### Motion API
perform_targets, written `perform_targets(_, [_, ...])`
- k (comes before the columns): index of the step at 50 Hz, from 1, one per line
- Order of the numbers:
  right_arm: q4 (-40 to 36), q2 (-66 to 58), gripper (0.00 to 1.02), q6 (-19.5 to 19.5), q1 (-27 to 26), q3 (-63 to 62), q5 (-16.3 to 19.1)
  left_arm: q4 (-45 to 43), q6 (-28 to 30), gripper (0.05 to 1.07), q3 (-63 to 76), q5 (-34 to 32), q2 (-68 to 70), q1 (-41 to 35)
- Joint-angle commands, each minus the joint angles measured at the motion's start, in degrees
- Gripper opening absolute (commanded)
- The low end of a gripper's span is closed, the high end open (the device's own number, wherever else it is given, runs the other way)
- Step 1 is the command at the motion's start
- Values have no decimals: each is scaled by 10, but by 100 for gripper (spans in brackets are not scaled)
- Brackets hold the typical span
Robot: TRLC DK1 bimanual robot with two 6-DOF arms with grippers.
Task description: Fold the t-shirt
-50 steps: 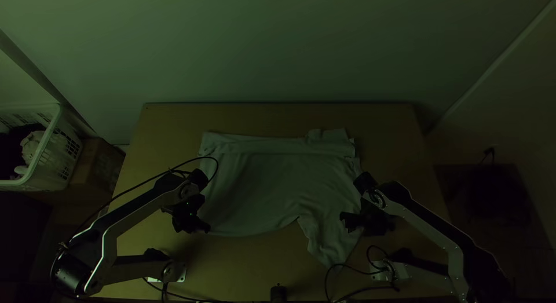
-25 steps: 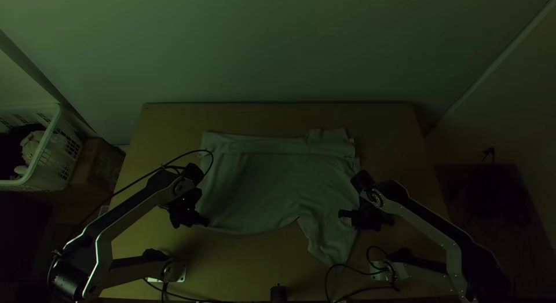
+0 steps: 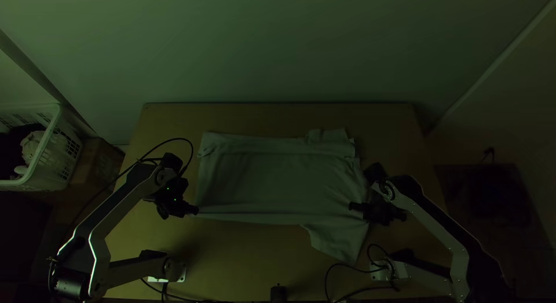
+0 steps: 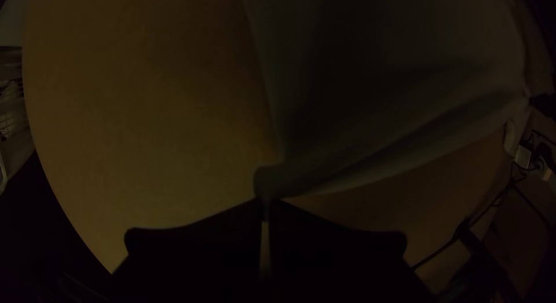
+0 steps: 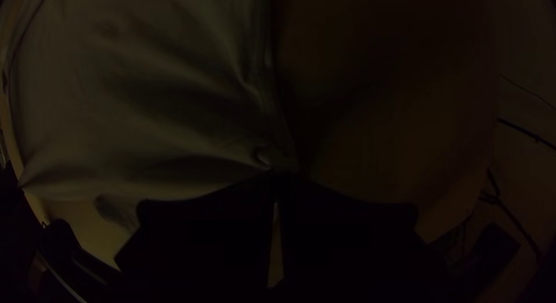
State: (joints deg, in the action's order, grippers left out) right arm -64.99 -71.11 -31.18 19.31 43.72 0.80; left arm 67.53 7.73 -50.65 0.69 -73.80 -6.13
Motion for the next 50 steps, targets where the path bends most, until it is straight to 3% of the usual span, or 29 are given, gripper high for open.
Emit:
perform_targets(1, [-17, 5, 2, 9, -9, 30, -15, 5, 20, 8, -20, 2, 5, 12])
perform_targets(10, [-18, -9, 2, 9, -10, 77, -16, 4, 12, 8, -64, -6, -6, 13])
perform_targets(24, [-8, -55, 2, 25, -12, 142, -55, -10, 4, 8, -138, -6, -47, 16])
perform_targets(50, [22, -177, 2, 50, -51, 283, -59, -13, 5, 8, -308, -6, -166, 29])
